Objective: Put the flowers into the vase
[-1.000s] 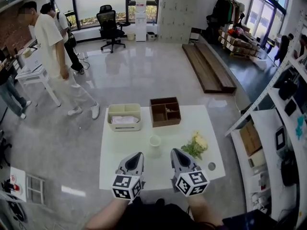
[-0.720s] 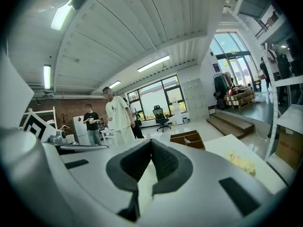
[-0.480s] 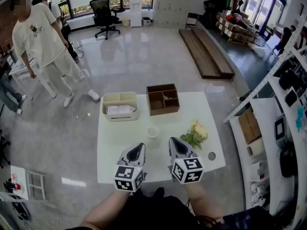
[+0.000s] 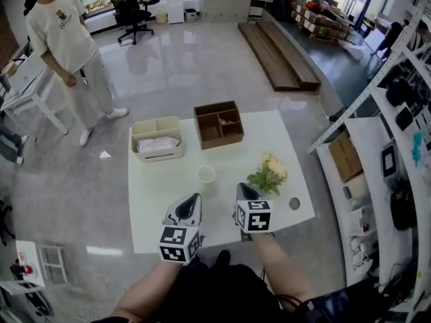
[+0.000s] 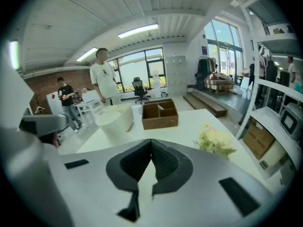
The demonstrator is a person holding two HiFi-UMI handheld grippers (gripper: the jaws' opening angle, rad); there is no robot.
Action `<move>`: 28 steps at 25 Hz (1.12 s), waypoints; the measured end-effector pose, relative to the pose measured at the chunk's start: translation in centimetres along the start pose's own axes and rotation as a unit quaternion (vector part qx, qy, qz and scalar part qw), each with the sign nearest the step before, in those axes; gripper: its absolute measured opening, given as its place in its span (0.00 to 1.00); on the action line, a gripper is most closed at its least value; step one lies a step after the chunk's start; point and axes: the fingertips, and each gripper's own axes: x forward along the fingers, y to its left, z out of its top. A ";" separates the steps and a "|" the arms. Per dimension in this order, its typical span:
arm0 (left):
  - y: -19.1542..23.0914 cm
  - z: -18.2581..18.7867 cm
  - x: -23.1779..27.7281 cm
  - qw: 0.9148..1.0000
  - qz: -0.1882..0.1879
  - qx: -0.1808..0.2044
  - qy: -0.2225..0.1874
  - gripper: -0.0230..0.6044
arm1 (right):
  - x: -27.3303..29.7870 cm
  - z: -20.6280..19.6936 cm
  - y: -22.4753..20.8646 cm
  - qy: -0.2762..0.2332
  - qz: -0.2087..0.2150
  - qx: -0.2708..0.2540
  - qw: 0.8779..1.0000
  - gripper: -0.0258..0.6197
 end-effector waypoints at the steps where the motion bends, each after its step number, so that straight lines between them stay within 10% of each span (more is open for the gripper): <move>1: -0.1 -0.2 0.1 1.000 -0.003 0.000 0.003 0.04 | 0.7 -1.2 -1.7 0.021 -0.021 0.012 0.999 0.04; 9: -0.6 -0.9 0.9 1.000 -0.019 -0.001 0.016 0.04 | 4.2 -8.7 -11.9 0.168 -0.117 0.103 0.973 0.14; 28: 1.4 -1.3 1.2 1.000 -0.009 -0.010 0.021 0.04 | 8.2 -13.9 -14.6 0.304 -0.115 0.185 0.927 0.17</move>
